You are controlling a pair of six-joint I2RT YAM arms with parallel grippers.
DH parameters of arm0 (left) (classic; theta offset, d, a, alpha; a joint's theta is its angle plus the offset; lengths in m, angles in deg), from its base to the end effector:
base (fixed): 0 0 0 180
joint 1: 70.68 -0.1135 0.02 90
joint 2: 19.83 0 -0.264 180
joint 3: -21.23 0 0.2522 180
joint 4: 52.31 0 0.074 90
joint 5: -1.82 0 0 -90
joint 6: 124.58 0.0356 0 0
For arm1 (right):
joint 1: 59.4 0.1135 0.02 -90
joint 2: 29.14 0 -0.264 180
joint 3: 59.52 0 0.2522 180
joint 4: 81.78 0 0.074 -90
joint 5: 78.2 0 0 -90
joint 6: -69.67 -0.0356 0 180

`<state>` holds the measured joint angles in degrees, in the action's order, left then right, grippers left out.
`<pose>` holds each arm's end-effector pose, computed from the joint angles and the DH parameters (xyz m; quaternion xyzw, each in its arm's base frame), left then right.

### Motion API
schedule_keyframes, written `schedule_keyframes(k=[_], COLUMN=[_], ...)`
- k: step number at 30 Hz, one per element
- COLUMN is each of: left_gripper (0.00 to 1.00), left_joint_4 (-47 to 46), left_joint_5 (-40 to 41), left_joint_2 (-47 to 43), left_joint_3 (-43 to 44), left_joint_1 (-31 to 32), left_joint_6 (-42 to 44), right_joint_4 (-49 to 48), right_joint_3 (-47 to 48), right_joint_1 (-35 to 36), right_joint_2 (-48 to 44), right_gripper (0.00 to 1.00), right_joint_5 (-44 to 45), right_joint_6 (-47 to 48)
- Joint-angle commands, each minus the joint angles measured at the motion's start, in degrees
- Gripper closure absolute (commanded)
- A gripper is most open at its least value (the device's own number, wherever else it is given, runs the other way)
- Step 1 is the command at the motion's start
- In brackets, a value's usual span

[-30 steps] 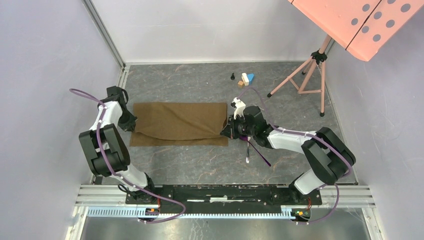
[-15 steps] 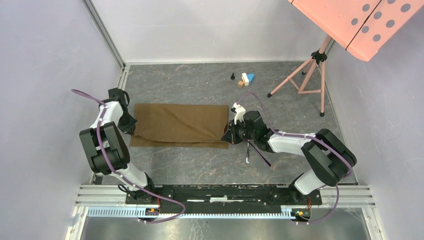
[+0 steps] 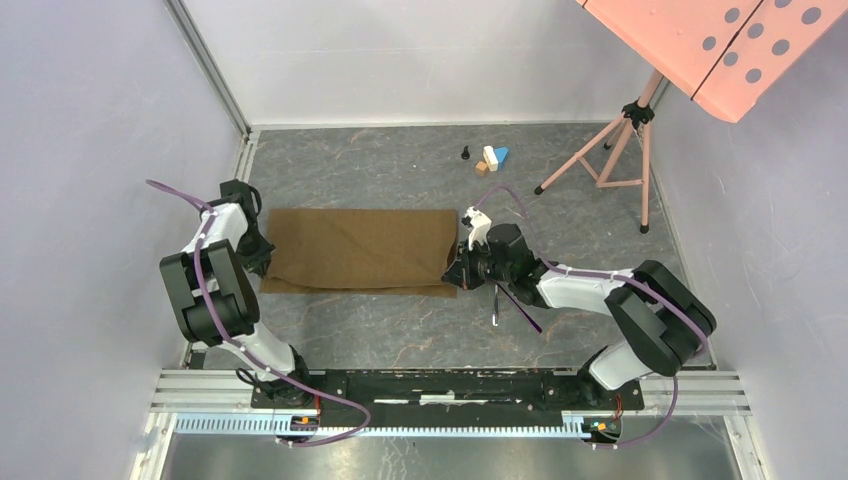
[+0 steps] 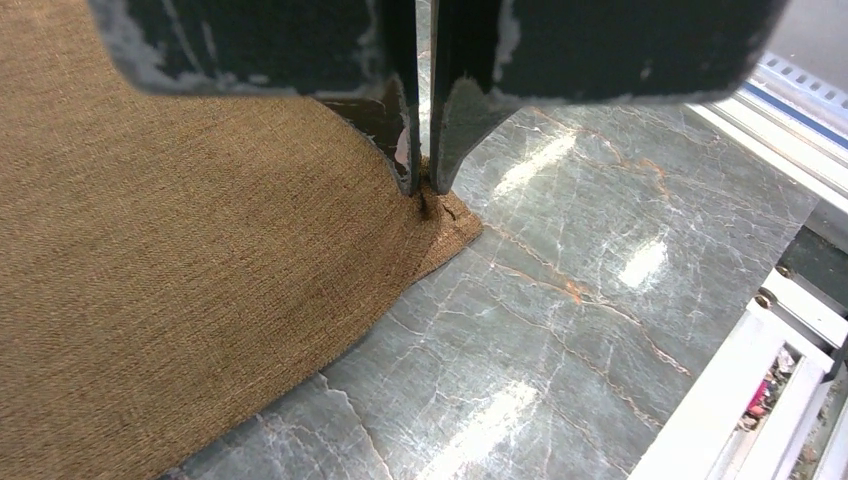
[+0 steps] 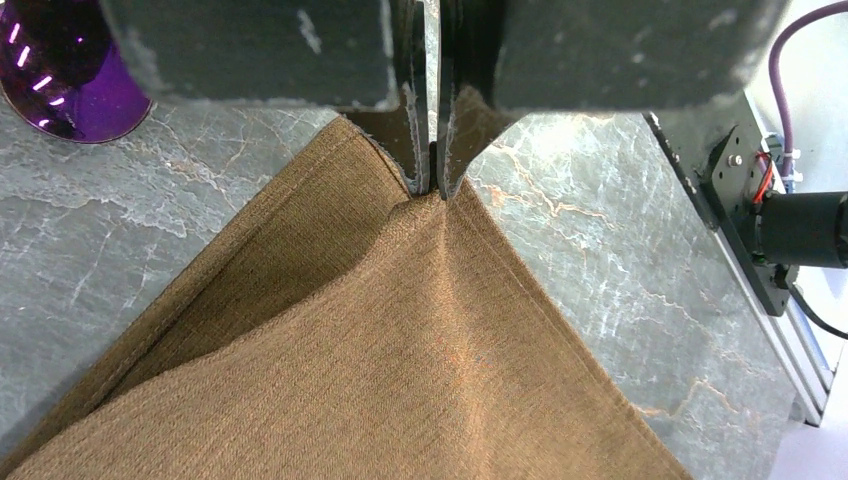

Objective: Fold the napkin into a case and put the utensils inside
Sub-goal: Fold and flatten the napkin at the center of the board.

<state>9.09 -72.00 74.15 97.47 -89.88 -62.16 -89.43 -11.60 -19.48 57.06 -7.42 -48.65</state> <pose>0.2790 0.1077 0.1938 -0.4035 0.8993 0.1329 0.1037 0.2173 0.1971 0.1659 -0.1688 0.8438 0.3940 0.3229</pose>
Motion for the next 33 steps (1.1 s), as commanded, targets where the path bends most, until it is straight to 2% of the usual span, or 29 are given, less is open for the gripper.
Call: schedule_keyframes(k=[1, 12, 20, 33], left_gripper=[0.98, 0.98, 0.98, 0.98], left_joint_4=[-0.07, -0.1, -1.69, -1.45], left_joint_5=[-0.61, 0.08, 1.69, -1.47], left_joint_2=[2.58, 2.93, -1.15, 4.18], left_joint_3=[1.1, 1.51, 1.54, 2.06], left_joint_1=[0.2, 0.64, 0.6, 0.59], left_joint_6=[-0.01, -0.77, -0.8, -0.64], right_joint_4=[-3.35, -4.08, -1.91, -1.58], right_joint_3=[-0.23, -0.27, 0.83, 1.79], right_joint_1=[0.46, 0.66, 0.67, 0.13], right_joint_2=[2.5, 4.62, 2.85, 5.02], right_gripper=[1.0, 1.0, 1.0, 1.0], right_joint_5=[0.52, 0.73, 2.64, 3.84], right_joint_6=[-0.46, -0.49, 1.04, 1.99])
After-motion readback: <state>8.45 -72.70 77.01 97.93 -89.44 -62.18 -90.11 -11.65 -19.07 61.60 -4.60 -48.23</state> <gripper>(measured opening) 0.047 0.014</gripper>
